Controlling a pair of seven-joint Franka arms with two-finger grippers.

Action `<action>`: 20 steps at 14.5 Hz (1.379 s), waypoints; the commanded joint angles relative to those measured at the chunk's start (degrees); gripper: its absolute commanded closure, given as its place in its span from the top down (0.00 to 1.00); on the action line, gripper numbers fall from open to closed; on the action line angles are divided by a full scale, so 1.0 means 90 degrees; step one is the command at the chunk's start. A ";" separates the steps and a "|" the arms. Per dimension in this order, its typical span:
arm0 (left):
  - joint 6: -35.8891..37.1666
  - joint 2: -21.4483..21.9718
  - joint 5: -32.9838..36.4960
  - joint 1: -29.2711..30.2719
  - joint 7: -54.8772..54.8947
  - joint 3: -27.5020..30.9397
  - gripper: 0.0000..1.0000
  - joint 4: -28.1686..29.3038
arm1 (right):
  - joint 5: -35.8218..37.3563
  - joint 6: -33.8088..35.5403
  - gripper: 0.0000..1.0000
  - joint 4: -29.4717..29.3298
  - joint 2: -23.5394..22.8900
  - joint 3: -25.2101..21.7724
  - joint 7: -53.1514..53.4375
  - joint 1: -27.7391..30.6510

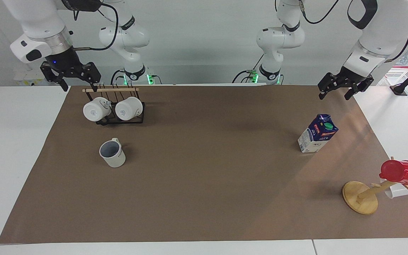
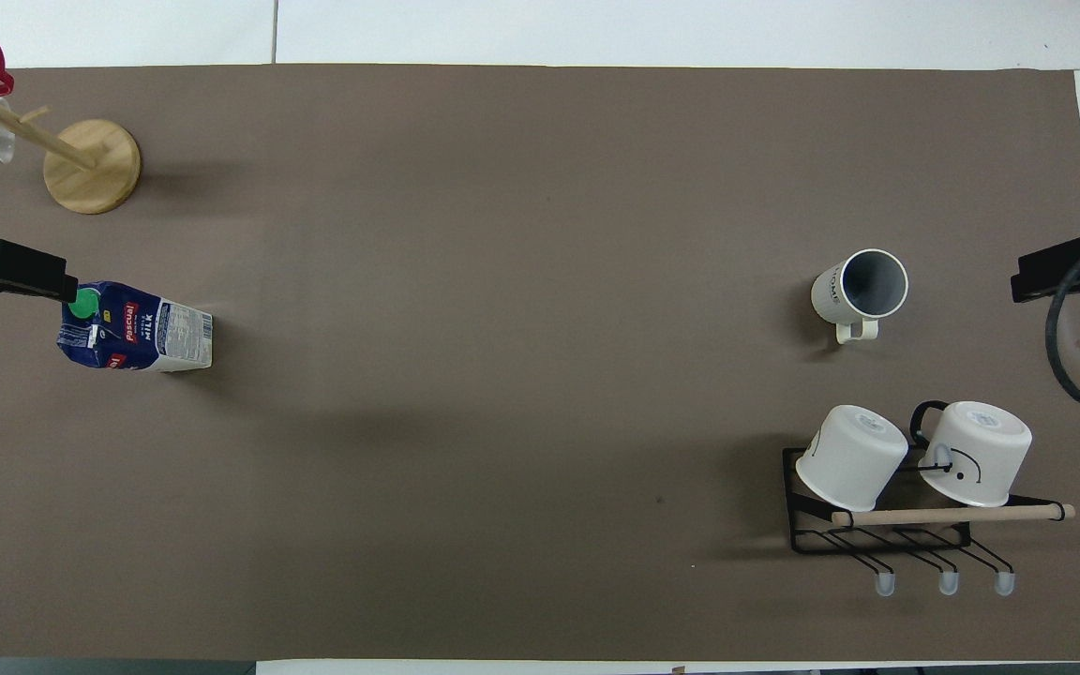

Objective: Place cup and milk on table

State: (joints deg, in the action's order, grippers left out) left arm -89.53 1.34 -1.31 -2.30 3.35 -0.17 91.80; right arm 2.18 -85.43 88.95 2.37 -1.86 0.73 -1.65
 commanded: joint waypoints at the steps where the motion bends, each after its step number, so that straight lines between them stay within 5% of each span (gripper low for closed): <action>1: -0.0100 0.0017 0.0087 0.0002 -0.0010 -0.0010 1.00 0.0053 | -0.0086 0.0069 1.00 -0.0059 -0.0020 0.0040 0.0085 0.0085; 14: -0.0383 0.0163 0.0087 0.0060 0.0048 -0.0010 1.00 0.0404 | -0.0086 0.0069 1.00 -0.0059 -0.0020 0.0030 0.0085 0.0095; 20: -0.1213 0.0427 0.0087 0.0080 0.0058 0.0029 1.00 0.1254 | -0.0106 -0.0331 1.00 0.0282 0.0088 0.0040 0.0056 0.0085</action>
State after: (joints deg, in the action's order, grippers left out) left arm -96.71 2.64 -1.30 -1.90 3.34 -0.03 98.32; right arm 2.17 -86.24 89.59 2.37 -1.87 0.82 -1.37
